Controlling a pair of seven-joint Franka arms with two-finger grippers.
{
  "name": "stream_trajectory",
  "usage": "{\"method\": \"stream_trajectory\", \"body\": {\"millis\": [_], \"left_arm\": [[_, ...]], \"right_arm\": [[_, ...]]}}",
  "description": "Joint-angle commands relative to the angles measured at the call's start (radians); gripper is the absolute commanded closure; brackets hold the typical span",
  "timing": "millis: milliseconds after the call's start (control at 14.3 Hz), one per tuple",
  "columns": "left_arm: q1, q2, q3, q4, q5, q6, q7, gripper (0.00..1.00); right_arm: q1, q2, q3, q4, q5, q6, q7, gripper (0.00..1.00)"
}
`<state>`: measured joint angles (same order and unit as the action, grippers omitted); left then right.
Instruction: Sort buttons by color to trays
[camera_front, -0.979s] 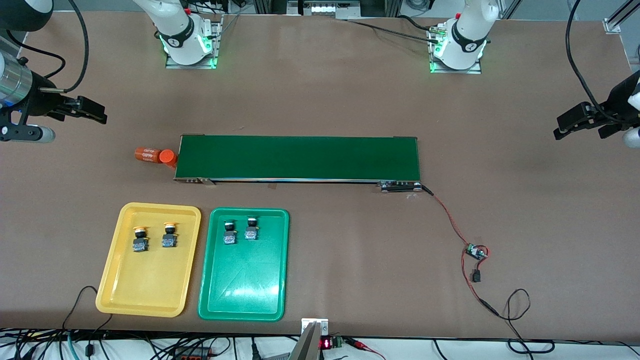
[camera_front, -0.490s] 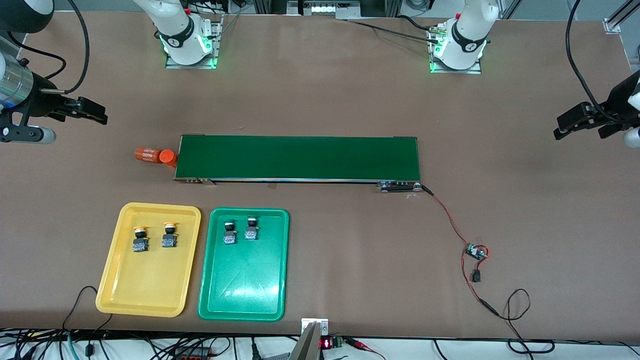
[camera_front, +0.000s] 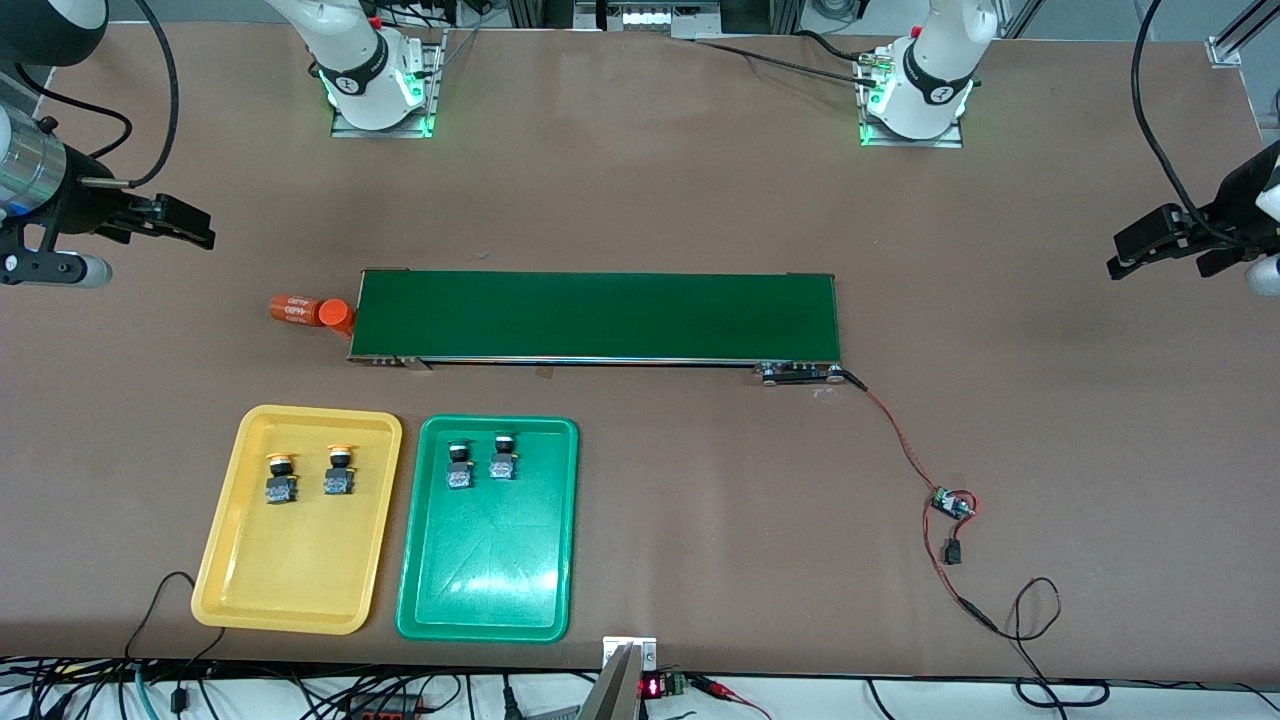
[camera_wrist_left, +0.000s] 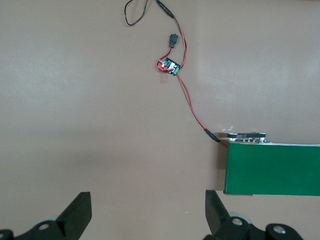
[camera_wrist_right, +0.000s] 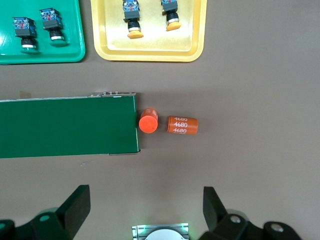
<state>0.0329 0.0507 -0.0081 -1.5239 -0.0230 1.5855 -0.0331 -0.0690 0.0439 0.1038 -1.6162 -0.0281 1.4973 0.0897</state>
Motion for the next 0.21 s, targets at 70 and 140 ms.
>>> {"method": "stream_trajectory", "body": {"millis": [70,140], "left_arm": [[0.007,0.0,0.0,-0.004,-0.008,0.007,0.015,0.0],[0.007,0.0,0.0,-0.004,-0.008,0.007,0.015,0.0]], "right_arm": [[-0.009,-0.01,0.004,-0.017,0.0,0.011,-0.005,0.0],[-0.009,-0.01,0.004,-0.016,0.0,0.011,-0.004,0.0]]}}
